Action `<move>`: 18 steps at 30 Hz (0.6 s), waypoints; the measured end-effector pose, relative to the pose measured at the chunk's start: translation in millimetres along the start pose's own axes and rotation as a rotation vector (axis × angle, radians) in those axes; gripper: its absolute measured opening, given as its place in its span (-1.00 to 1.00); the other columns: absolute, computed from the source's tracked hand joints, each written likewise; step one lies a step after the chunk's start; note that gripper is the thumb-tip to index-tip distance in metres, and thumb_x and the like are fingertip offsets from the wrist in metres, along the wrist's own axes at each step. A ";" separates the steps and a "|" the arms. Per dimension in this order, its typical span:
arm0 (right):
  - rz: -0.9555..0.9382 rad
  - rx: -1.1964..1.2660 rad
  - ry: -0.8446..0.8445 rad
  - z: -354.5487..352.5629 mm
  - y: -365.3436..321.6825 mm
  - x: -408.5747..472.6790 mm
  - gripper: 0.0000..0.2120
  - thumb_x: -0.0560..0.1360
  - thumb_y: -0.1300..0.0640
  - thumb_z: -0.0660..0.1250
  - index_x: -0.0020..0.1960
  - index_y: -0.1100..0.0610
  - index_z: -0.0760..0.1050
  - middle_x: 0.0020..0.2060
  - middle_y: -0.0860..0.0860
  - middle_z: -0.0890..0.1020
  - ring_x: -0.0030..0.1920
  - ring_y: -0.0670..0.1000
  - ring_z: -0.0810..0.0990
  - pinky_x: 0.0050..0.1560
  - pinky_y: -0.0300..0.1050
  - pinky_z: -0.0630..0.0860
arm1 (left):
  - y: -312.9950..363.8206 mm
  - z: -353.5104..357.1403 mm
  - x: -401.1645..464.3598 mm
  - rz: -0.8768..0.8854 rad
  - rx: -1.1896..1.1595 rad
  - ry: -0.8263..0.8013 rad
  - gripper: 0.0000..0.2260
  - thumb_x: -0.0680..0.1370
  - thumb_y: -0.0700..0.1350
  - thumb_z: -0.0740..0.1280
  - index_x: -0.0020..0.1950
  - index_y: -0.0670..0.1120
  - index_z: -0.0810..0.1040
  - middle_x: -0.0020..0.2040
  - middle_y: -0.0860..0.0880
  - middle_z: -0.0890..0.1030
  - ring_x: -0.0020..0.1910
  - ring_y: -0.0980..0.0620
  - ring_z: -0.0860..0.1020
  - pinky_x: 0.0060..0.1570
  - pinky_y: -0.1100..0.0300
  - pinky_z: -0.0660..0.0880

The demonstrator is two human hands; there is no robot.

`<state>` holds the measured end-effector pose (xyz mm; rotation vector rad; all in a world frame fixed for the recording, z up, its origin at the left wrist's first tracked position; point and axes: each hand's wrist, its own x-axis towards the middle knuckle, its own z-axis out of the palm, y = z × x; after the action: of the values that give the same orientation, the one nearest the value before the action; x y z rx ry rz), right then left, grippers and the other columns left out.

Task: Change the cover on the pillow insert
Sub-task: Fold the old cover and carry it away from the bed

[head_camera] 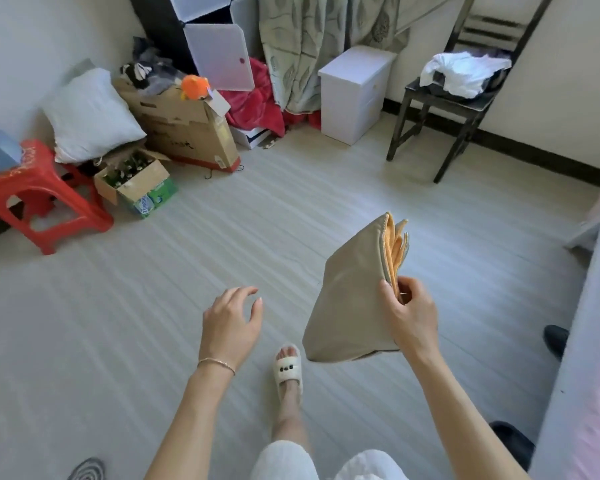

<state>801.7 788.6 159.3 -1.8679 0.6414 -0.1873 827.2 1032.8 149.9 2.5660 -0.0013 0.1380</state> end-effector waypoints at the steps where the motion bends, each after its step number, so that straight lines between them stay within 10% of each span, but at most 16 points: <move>1: 0.007 0.003 0.026 5.4 -4.4 17.0 -0.90 0.50 0.10 0.31 -0.01 0.11 0.48 -0.26 -0.13 0.51 -0.24 -0.15 0.46 -0.27 -0.28 0.34 | 2.3 6.2 25.4 0.007 -0.007 -0.022 -0.58 0.44 0.07 0.12 0.05 -0.18 0.60 0.01 -0.13 0.62 0.05 -0.15 0.57 0.07 -0.03 0.46; 18: 0.172 0.013 0.420 67.3 -104.1 323.3 -0.92 0.51 0.09 0.32 -0.03 0.07 0.46 -0.20 -0.06 0.56 -0.16 -0.04 0.51 -0.25 -0.25 0.31 | 98.6 116.1 439.6 0.288 -0.132 -0.319 -0.60 0.44 0.00 0.14 0.09 -0.19 0.58 0.08 -0.15 0.60 0.12 -0.18 0.53 0.13 -0.09 0.43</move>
<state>1137.4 704.4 171.9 -1.7615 1.0798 -0.4767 1273.0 899.5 149.7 2.4148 -0.4850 -0.1600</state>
